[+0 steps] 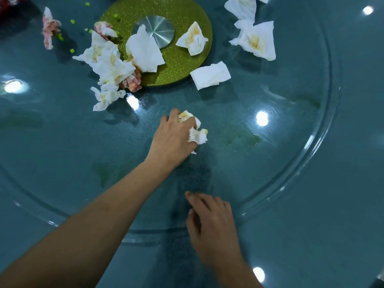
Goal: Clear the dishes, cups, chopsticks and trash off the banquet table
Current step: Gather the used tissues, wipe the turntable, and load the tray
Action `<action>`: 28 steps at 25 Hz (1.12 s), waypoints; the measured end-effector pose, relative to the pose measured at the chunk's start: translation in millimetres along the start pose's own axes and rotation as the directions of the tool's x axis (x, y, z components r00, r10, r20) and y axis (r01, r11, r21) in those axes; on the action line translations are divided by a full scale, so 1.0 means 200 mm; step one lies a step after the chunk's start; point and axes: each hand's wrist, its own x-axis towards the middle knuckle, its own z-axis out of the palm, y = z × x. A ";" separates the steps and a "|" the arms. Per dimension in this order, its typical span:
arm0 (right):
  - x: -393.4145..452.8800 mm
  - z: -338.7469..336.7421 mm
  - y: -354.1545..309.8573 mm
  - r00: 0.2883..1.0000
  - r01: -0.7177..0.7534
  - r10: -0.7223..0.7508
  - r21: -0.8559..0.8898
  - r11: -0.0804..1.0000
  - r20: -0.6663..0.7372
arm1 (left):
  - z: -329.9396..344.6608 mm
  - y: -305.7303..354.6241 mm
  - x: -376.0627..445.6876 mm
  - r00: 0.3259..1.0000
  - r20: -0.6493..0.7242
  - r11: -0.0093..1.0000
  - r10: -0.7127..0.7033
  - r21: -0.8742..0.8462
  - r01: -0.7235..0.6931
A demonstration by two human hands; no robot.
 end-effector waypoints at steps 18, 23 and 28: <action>0.33 -0.28 0.32 0.970 -0.240 0.221 -0.256 0.936 -0.100 | -0.02 -0.22 -0.11 0.966 -0.149 0.977 -0.212 -0.023 0.211; 0.90 -0.31 0.20 0.978 -0.120 0.090 -0.151 0.981 -0.187 | -0.03 -0.27 -0.12 0.964 -0.137 0.974 -0.226 -0.015 0.226; 1.36 -0.26 0.15 0.994 0.002 -0.028 -0.247 0.969 -0.101 | -0.07 -0.31 -0.10 0.963 -0.141 0.973 -0.229 -0.030 0.227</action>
